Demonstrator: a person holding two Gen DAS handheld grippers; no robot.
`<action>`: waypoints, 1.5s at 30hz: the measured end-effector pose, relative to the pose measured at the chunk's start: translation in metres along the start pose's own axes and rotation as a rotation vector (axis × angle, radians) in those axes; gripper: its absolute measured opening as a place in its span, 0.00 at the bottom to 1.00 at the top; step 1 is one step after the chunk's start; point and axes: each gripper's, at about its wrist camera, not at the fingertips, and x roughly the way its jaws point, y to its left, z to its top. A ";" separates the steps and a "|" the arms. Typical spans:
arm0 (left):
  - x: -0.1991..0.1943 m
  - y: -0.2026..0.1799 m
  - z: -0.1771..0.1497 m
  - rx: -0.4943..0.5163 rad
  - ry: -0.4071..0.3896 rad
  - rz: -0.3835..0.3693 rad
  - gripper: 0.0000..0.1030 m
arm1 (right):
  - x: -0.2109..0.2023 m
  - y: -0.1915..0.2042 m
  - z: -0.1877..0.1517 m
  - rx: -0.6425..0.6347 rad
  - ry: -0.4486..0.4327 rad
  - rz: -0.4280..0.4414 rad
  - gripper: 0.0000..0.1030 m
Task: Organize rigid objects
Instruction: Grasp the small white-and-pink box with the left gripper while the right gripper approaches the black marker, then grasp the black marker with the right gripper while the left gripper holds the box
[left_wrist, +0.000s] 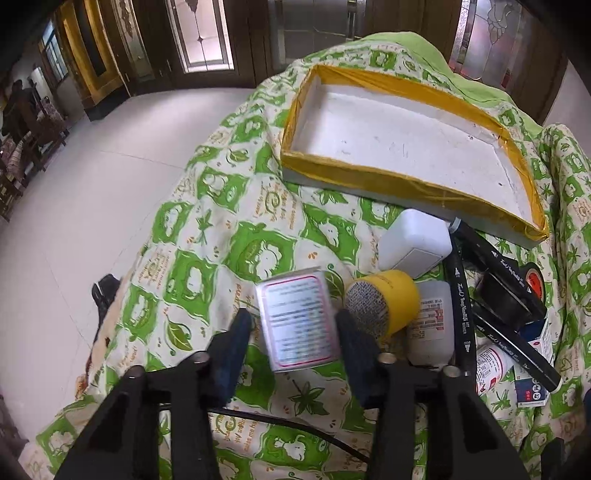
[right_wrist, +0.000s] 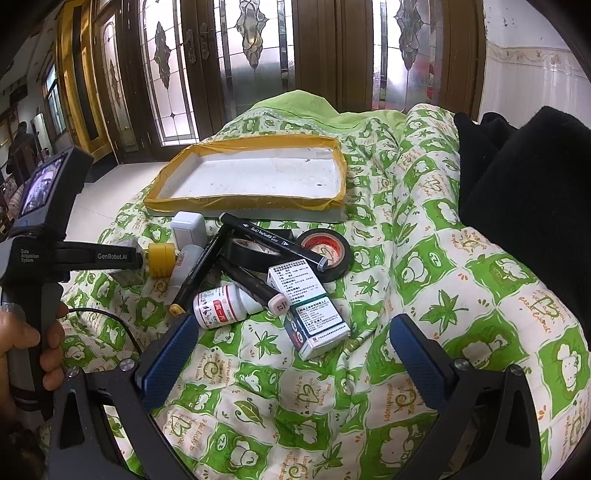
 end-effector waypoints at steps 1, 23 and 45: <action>0.000 0.000 -0.001 0.002 0.000 -0.003 0.40 | 0.000 -0.001 0.000 0.001 0.002 0.000 1.00; -0.035 -0.006 -0.039 0.004 -0.019 -0.206 0.37 | 0.033 -0.034 0.088 -0.038 0.163 0.207 0.73; -0.025 -0.005 -0.034 -0.011 0.005 -0.207 0.37 | 0.149 0.001 0.098 -0.175 0.429 0.311 0.45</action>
